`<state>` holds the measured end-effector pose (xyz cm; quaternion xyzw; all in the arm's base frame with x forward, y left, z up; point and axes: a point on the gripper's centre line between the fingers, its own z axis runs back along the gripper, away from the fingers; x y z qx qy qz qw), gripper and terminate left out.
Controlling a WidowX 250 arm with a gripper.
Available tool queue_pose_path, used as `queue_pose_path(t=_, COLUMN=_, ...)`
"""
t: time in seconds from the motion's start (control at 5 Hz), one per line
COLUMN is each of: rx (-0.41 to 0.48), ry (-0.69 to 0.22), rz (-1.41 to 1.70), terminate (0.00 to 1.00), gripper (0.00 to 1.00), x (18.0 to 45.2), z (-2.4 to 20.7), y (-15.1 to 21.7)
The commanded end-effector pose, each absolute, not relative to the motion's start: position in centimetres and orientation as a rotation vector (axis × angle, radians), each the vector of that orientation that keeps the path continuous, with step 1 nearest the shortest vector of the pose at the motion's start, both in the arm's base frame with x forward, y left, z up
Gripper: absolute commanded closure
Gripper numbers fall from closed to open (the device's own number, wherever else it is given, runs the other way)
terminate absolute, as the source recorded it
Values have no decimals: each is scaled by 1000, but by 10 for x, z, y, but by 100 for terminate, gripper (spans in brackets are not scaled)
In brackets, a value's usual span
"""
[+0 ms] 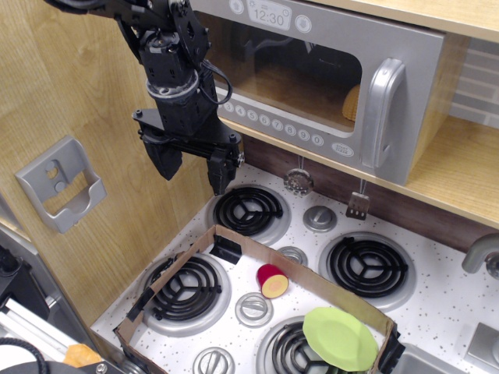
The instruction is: Open microwave
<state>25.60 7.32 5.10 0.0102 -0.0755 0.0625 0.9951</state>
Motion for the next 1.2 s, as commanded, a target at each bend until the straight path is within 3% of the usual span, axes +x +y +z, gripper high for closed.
queue_pose_path(t=0.0, rx=20, ry=-151, rz=125, terminate=0, gripper=0, x=256, z=51, y=73)
queue_pose_path(t=1.0, rx=-10, ry=-336, rz=22, terminate=0, gripper=0, x=304, z=138, y=6)
